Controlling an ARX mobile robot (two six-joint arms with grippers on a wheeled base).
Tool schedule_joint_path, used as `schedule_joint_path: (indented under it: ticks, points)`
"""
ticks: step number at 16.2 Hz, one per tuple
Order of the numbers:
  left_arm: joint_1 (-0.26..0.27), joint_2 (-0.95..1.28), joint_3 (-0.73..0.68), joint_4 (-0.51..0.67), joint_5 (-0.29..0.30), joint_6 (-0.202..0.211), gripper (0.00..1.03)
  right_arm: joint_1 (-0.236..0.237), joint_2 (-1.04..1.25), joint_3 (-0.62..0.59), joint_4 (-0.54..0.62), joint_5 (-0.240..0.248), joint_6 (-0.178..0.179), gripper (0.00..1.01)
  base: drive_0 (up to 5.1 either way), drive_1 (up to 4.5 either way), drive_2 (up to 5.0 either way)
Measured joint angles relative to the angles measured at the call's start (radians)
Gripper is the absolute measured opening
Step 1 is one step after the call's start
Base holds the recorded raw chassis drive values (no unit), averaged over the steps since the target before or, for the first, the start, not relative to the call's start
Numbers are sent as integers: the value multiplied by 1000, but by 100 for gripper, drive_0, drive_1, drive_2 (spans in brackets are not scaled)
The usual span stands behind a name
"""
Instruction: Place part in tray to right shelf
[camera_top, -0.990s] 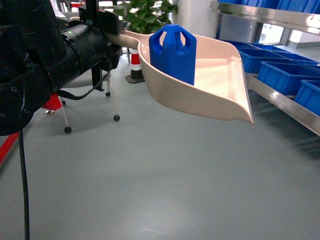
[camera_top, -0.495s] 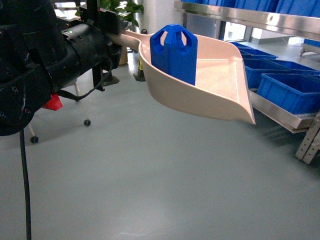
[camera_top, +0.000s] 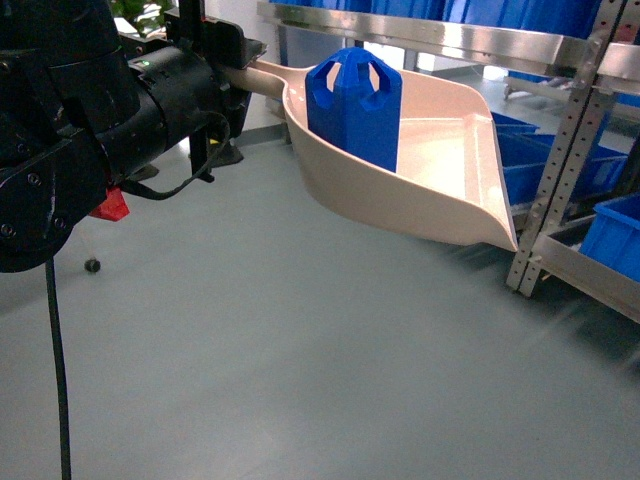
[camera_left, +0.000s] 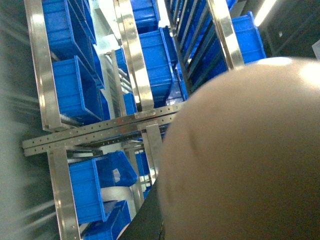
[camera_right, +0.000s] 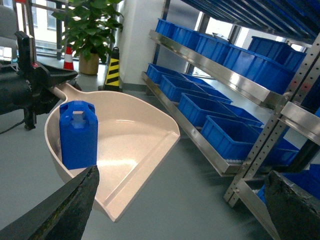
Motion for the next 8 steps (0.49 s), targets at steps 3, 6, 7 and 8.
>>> schedule_joint_path:
  ticks: [3,6,7,8]
  points:
    - [0,0,0,-1,-1,0,13,0,0,0,0,0,0,98,-159,-159,-159]
    - [0,0,0,0,0,0,13,0,0,0,0,0,0,98,-153,-153,-153]
    - [0,0,0,0,0,0,13,0,0,0,0,0,0,98,-164,-164,-164]
    - [1,0,0,0,-1,0,13,0,0,0,0,0,0,98,-151,-151,-151]
